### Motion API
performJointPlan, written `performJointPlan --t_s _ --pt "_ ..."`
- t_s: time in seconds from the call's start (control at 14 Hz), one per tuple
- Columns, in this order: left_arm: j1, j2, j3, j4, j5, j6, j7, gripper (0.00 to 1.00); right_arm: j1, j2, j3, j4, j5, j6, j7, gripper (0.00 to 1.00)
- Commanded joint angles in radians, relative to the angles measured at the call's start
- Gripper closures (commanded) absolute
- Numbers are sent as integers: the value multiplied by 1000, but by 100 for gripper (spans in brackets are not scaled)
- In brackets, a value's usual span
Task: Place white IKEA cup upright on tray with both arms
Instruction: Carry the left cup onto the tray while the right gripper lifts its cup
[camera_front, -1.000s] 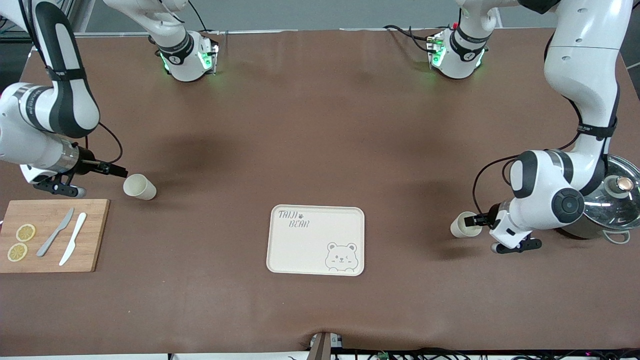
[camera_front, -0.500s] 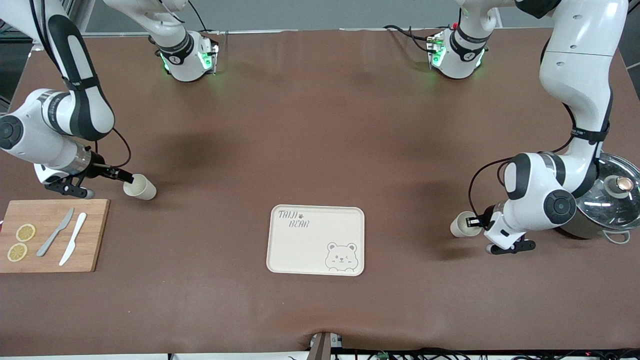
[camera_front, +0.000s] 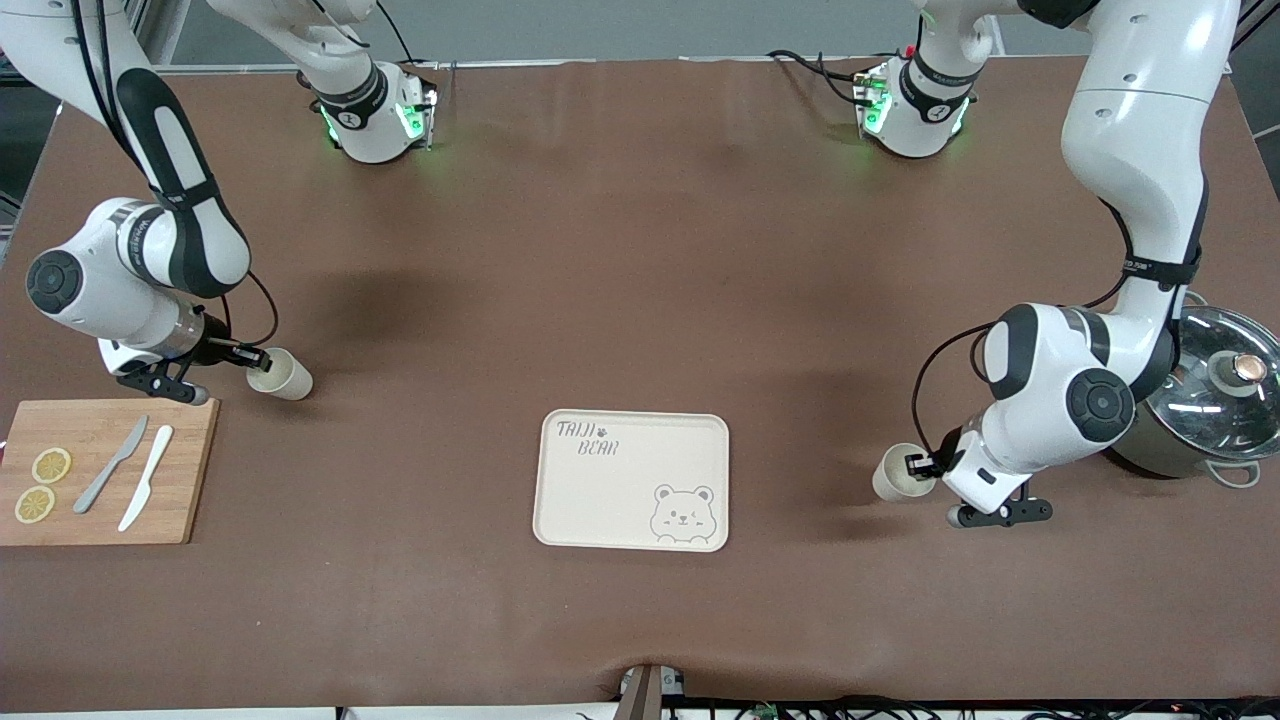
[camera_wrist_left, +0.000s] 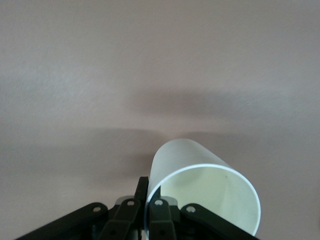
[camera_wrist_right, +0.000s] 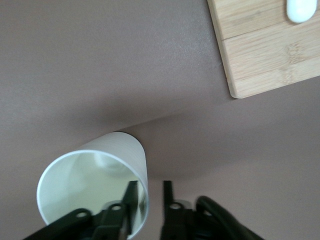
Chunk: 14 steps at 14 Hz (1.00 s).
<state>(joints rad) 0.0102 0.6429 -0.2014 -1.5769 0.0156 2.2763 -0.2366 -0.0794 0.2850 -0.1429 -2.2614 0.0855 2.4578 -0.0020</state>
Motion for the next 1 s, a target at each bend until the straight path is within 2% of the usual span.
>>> performJointPlan --t_s 0.0,0.21,0.43,0.64,0.93 --pt "-38 17 -1 47 -16 -3 -41 100 -11 -9 14 -12 20 10 -10 100" --pt "-84 26 0 74 -16 -3 -98 100 -5 -15 16 22 20 -23 -13 100" --pt "-125 11 -3 87 -16 -12 -183 100 -7 -17 16 150 20 -221 -13 100" --pt "-199 9 -1 153 -17 -70 -288 100 -3 -14 16 304 20 -423 -7 100" --pt "-255 23 0 193 -17 -73 -397 100 32 -10 16 462 22 -595 0 100"
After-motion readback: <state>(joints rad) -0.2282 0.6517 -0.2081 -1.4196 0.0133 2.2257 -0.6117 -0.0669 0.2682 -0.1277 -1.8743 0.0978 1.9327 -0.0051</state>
